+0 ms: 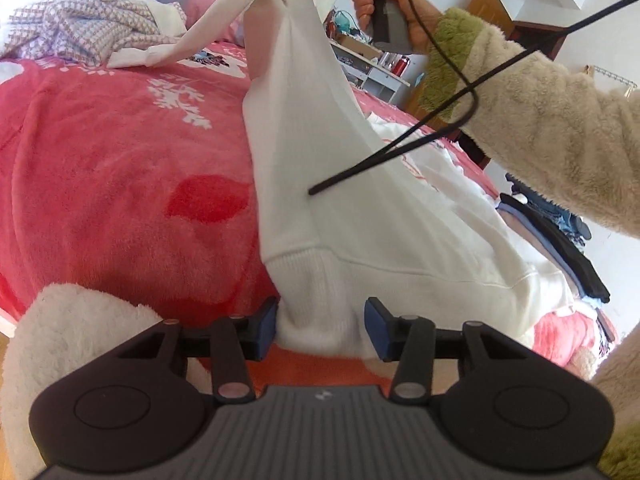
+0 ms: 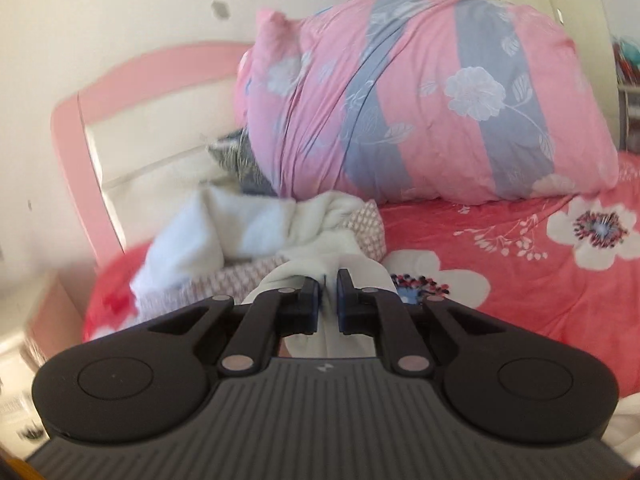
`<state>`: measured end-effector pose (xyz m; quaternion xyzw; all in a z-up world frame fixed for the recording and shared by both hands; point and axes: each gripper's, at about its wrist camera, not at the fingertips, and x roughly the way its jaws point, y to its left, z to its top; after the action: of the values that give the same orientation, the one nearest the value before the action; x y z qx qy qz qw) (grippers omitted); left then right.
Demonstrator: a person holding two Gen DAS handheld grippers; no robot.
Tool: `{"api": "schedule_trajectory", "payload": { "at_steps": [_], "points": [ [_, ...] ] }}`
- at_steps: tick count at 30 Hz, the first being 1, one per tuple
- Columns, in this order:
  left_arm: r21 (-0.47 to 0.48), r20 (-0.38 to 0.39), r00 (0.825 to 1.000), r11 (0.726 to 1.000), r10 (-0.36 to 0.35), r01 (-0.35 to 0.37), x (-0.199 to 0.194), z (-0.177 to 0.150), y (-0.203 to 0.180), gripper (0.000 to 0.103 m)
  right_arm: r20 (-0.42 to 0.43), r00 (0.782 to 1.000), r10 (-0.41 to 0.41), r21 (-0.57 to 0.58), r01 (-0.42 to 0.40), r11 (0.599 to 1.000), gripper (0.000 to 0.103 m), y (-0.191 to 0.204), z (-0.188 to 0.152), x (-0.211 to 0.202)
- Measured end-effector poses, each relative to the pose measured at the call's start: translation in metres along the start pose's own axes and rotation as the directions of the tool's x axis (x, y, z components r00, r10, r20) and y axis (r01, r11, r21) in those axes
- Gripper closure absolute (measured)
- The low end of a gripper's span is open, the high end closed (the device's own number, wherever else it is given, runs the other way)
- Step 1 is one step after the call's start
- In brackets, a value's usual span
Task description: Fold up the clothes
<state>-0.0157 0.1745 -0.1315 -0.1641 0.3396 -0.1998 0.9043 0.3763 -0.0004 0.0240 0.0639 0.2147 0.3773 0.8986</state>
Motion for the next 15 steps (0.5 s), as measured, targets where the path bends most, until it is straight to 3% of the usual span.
{"api": "schedule_trajectory", "payload": {
  "at_steps": [4,9,15],
  "points": [
    [-0.013,0.025,0.999,1.000,0.023,-0.023,-0.002,0.004,-0.002,0.059,0.046,0.999,0.009,0.085,-0.013,0.996,0.096,-0.012,0.005,0.017],
    [0.030,0.116,0.989,0.995,0.088,-0.092,-0.007,0.016,-0.006,0.059,0.094,0.995,0.021,0.173,-0.037,0.984,0.096,-0.022,0.008,0.023],
    [0.081,0.103,0.988,0.989,0.113,-0.122,0.009,0.028,-0.011,0.059,0.058,0.998,0.002,0.184,-0.013,0.983,0.096,-0.025,0.007,0.024]
  ]
}}
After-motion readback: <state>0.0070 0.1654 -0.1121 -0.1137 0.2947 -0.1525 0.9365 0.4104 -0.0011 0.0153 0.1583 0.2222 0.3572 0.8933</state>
